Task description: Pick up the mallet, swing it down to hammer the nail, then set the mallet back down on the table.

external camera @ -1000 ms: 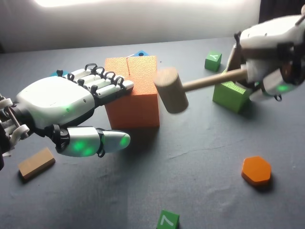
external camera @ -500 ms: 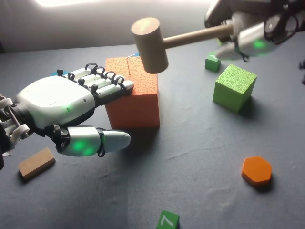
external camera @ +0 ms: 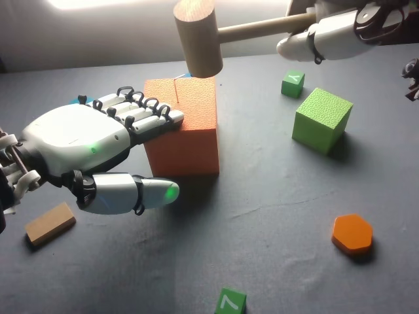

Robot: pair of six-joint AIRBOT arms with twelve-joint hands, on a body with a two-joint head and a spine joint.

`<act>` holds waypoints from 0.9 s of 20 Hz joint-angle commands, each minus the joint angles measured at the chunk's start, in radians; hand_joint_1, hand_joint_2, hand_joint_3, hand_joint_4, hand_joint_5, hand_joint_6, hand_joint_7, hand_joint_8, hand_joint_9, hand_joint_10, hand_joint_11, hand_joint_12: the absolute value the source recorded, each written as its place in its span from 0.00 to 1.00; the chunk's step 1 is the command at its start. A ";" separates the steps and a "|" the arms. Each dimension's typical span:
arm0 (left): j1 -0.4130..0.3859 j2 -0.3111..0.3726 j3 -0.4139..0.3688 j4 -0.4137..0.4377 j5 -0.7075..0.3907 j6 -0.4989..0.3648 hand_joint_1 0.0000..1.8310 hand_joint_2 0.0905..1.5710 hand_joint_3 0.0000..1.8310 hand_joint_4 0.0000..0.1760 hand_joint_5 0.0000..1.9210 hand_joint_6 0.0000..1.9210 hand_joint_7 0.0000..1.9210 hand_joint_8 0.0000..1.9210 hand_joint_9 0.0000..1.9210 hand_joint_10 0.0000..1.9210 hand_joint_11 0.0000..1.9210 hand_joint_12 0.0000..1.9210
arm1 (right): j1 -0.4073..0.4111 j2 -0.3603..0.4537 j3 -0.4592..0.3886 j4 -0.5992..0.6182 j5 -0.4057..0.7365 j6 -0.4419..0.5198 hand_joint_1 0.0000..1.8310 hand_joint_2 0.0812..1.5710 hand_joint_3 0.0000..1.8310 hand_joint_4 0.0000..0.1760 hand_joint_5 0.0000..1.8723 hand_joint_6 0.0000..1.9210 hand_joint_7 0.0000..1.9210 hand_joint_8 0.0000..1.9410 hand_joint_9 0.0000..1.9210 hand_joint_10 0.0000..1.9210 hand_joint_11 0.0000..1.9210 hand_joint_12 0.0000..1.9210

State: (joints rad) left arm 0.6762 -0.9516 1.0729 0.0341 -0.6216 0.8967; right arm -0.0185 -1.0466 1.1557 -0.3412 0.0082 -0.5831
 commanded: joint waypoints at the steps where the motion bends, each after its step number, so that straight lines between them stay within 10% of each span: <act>1: -0.003 -0.006 0.001 0.007 -0.064 -0.001 0.00 0.77 0.00 0.00 0.07 0.00 0.07 0.00 0.07 0.00 0.00 0.17 | -0.001 0.000 0.002 0.141 0.148 -0.153 0.25 0.90 0.01 0.00 0.67 1.00 0.78 1.00 0.84 1.00 0.92 1.00; 3: -0.003 -0.006 0.003 0.007 -0.064 -0.001 0.00 0.77 0.00 0.00 0.07 0.00 0.07 0.00 0.07 0.00 0.00 0.17 | -0.022 -0.013 0.003 0.523 0.220 -0.596 0.24 0.90 0.01 0.00 0.67 1.00 0.78 1.00 0.85 1.00 0.92 1.00; 13: -0.002 -0.006 0.004 0.007 -0.064 -0.002 0.00 0.77 0.00 0.00 0.08 0.00 0.09 0.01 0.09 0.01 0.01 0.18 | -0.096 -0.023 0.009 0.723 0.248 -0.622 0.21 0.92 0.00 0.00 0.68 1.00 0.77 1.00 0.84 1.00 0.90 1.00; 18: -0.002 -0.006 0.004 0.007 -0.064 -0.002 0.00 0.77 0.00 0.00 0.07 0.00 0.08 0.00 0.08 0.00 0.00 0.17 | -0.142 -0.016 -0.028 0.801 0.464 -0.764 0.21 0.93 0.00 0.00 0.68 1.00 0.77 1.00 0.84 1.00 0.90 1.00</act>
State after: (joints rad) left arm 0.6762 -0.9516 1.0760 0.0364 -0.6254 0.8967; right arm -0.1749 -1.0702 1.1275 0.4747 0.3172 -1.3602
